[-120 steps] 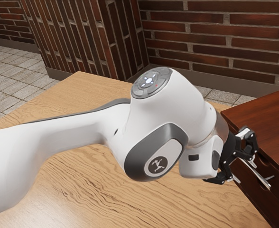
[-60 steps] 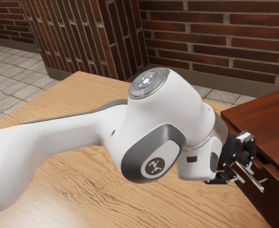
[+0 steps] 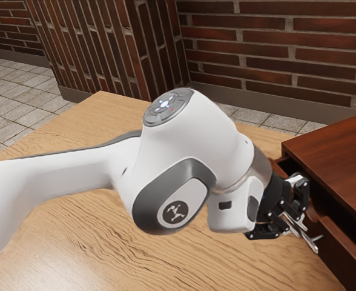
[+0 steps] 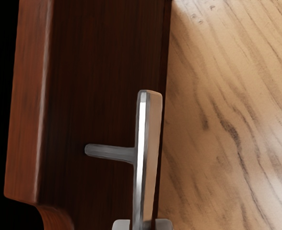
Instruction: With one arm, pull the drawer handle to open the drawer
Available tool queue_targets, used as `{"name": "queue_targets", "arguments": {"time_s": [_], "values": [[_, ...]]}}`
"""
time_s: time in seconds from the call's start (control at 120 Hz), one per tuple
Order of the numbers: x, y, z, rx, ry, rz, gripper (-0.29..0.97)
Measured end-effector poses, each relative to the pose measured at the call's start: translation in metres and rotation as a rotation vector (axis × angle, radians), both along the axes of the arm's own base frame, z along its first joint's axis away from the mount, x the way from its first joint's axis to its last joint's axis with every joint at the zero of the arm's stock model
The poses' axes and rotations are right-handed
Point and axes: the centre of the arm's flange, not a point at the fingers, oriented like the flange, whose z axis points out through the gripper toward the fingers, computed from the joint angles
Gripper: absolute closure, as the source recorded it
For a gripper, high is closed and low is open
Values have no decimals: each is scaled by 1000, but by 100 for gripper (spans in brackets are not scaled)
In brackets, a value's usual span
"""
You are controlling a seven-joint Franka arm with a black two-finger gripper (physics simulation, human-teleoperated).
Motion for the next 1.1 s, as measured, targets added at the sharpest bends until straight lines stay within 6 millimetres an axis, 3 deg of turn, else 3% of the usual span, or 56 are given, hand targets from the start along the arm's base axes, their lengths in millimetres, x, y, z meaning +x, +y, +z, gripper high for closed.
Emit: {"name": "queue_targets", "arguments": {"time_s": [0.675, 1.1], "values": [[-44, 30, 5, -52, 52, -41, 72], [-59, 46, -5, -42, 81, -58, 71]]}}
